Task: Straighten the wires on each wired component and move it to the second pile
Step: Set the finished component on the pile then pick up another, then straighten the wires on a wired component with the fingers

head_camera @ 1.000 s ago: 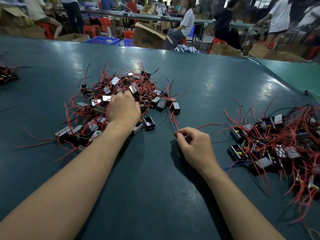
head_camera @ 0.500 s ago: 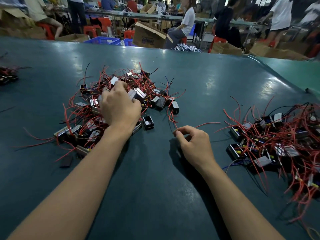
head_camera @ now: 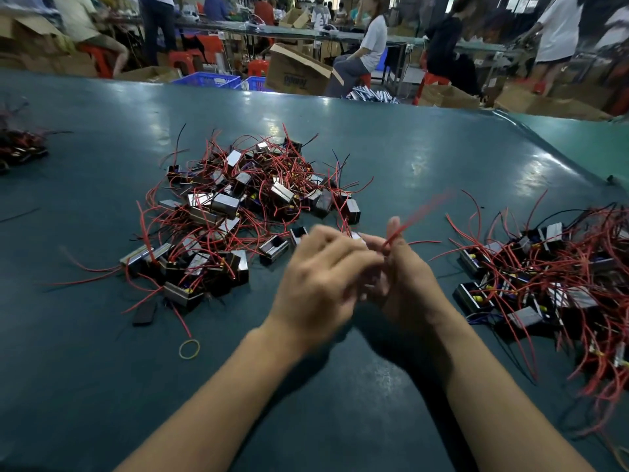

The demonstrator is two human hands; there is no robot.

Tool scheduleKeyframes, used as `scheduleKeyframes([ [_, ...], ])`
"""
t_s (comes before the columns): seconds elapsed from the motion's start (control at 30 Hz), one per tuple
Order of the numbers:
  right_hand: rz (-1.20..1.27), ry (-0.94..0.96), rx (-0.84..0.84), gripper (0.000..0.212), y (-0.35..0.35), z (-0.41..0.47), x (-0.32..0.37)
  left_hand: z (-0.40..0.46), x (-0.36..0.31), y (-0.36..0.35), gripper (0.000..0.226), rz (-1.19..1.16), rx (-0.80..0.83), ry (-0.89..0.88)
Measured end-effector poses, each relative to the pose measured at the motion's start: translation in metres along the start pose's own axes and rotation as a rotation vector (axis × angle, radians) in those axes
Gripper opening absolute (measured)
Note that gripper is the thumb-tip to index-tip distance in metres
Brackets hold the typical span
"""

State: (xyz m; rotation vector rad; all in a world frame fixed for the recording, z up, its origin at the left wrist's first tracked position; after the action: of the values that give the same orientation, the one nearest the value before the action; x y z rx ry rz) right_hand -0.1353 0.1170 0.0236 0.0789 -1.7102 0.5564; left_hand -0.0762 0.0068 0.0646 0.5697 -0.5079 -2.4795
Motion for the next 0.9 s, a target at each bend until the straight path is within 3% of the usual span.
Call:
scheduleKeyframes([
  [0.13, -0.028, 0.057, -0.098, 0.028, 0.010, -0.002, 0.004, -0.006, 0.014, -0.002, 0.024, -0.226, 0.032, 0.111],
  [0.27, -0.069, 0.063, -0.239, 0.022, 0.022, 0.001, 0.007, 0.013, 0.066, 0.015, 0.018, -0.013, -0.041, 0.399],
  [0.37, -0.106, 0.044, -0.253, 0.011, 0.023, 0.001, 0.004, 0.032, 0.119, 0.007, 0.031, 0.323, 0.222, 0.569],
  [0.43, -0.101, 0.031, -0.253, 0.009, 0.022, 0.001, 0.002, 0.036, 0.144, -0.001, 0.048, 0.540, 0.486, 0.609],
  [0.5, -0.087, 0.029, -0.254, 0.008, 0.024, 0.000, 0.002, 0.036, 0.159, -0.005, 0.058, 0.688, 0.633, 0.594],
  [0.7, -0.071, 0.024, -0.256, 0.014, 0.027, 0.000, 0.003, 0.045, 0.155, 0.007, 0.024, 0.865, 0.410, 0.531],
  [0.83, -0.079, 0.019, -0.232, 0.018, 0.028, 0.000, 0.003, 0.037, 0.141, 0.013, 0.020, 0.768, 0.344, 0.585],
  [0.9, -0.091, 0.018, -0.219, 0.016, 0.028, 0.001, 0.002, 0.035, 0.130, 0.022, 0.016, 0.643, 0.196, 0.592],
])
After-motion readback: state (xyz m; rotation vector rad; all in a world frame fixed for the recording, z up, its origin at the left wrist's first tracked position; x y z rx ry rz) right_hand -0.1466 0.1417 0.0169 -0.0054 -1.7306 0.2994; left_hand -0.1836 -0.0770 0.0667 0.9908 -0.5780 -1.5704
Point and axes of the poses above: each hand's wrist, its own z-axis towards the middle knuckle, its own y-axis out of the back of the hand, x = y × z, the point moved 4 cm from there along z, towards the middle knuckle, and after that the axes turned 10 degrees about -z, right-handed, at the moved point
